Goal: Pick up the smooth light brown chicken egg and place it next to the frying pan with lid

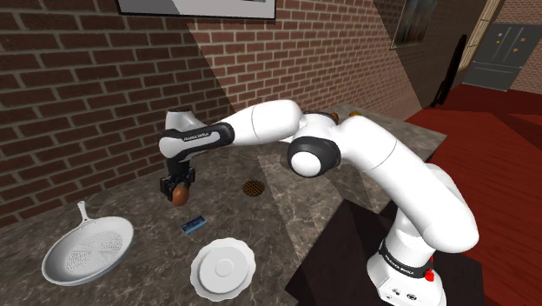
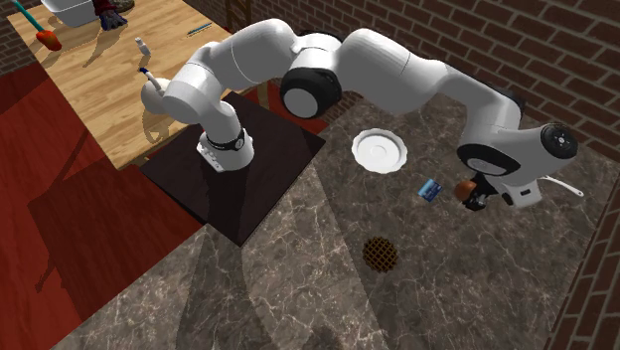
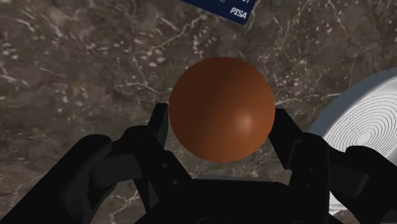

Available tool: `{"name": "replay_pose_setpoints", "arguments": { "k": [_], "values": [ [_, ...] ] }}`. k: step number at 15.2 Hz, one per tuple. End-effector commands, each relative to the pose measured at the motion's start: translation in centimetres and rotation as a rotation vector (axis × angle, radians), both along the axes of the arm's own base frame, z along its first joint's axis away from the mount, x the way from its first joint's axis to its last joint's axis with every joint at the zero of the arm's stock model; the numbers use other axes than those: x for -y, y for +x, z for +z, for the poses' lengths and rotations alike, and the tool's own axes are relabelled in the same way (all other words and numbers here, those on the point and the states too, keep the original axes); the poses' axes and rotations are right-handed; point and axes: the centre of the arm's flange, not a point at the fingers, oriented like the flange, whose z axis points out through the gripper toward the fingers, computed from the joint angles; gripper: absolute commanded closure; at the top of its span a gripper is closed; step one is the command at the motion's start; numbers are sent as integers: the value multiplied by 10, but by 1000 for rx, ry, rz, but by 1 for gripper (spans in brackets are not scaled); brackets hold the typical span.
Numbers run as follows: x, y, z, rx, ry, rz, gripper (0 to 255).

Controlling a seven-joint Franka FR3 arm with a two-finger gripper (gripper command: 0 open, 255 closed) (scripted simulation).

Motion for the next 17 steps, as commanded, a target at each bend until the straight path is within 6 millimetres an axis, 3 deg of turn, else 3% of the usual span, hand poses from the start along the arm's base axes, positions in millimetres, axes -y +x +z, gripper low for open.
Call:
{"name": "replay_pose_setpoints", "arguments": {
  "k": [1,9,17],
  "values": [
    [0,0,-11,1,0,0,255],
    [0,0,-54,1,0,0,255],
    [0,0,-54,1,0,0,255]
  ]
}}
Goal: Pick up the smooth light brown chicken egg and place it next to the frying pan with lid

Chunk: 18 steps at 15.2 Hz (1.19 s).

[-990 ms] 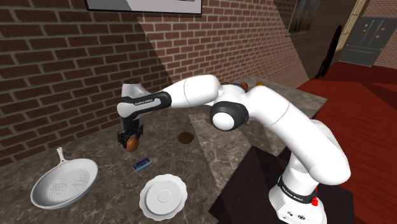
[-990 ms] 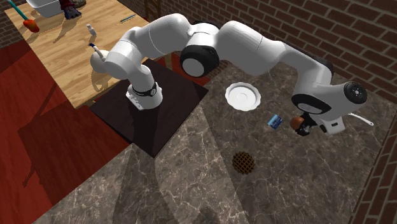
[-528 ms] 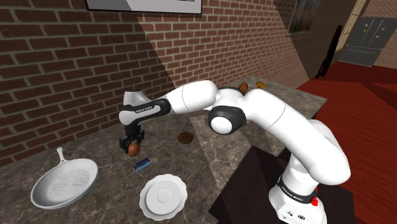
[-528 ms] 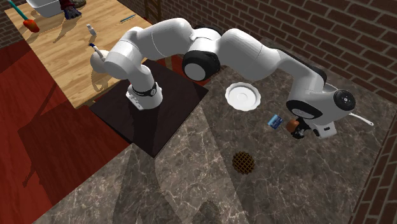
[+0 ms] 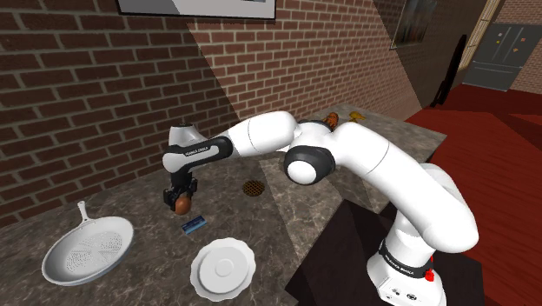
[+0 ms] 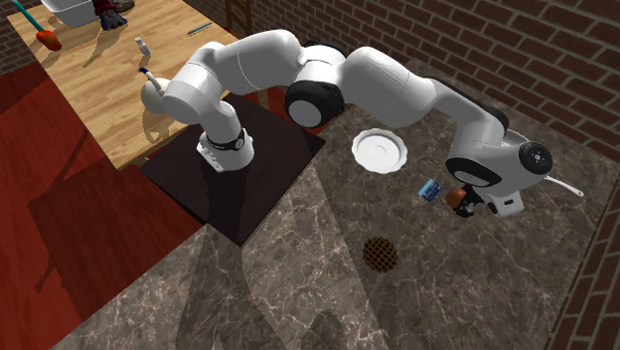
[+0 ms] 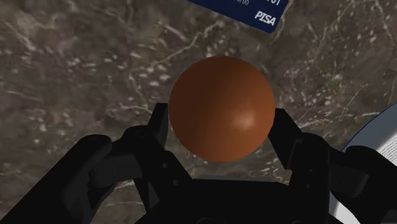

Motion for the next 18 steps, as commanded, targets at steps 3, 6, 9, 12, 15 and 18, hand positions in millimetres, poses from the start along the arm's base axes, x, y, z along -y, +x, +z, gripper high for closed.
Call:
{"name": "replay_pose_setpoints", "arguments": {
  "k": [3,6,9,12,15,18],
  "values": [
    [0,0,0,0,0,0,0],
    [0,0,0,0,0,0,0],
    [9,0,39,0,0,0,0],
    [11,0,49,0,0,0,0],
    [11,0,49,0,0,0,0],
    [11,0,49,0,0,0,0]
  ]
}}
